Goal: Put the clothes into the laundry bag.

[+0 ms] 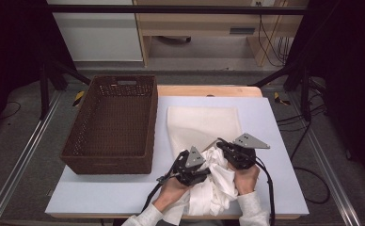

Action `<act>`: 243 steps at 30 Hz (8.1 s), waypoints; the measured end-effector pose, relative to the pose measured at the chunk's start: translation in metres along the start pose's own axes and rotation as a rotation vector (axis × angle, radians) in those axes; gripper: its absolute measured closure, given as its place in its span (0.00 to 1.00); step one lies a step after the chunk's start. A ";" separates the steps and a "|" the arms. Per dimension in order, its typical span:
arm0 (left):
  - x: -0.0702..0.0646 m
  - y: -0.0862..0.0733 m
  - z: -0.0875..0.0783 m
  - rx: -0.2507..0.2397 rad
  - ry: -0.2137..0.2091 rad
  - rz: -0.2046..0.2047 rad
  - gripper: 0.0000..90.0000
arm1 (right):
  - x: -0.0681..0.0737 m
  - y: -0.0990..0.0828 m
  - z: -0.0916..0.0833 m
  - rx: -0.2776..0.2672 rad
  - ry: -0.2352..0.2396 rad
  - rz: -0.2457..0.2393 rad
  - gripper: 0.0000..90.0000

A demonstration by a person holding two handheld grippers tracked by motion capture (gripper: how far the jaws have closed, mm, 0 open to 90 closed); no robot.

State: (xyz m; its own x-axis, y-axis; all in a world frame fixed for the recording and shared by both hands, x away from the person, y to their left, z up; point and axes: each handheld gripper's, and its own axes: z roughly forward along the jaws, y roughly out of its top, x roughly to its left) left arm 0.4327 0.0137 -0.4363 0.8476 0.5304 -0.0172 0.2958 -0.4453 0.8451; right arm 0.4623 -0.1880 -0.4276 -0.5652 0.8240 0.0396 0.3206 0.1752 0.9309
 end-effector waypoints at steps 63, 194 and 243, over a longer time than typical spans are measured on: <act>-0.006 0.011 0.038 0.127 0.085 0.045 0.81 | 0.004 -0.012 -0.009 -0.007 0.057 0.057 0.97; 0.014 -0.007 0.025 0.076 0.281 -0.088 0.74 | 0.007 0.000 -0.030 -0.054 0.044 -0.011 0.97; 0.012 -0.007 0.029 0.057 0.240 -0.105 0.52 | 0.008 -0.005 -0.022 -0.021 0.056 0.001 0.97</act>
State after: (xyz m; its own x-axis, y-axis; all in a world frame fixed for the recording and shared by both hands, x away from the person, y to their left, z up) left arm 0.4531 0.0021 -0.4580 0.6841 0.7288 0.0297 0.4065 -0.4147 0.8141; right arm 0.4400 -0.1943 -0.4243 -0.6064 0.7929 0.0599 0.3053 0.1627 0.9383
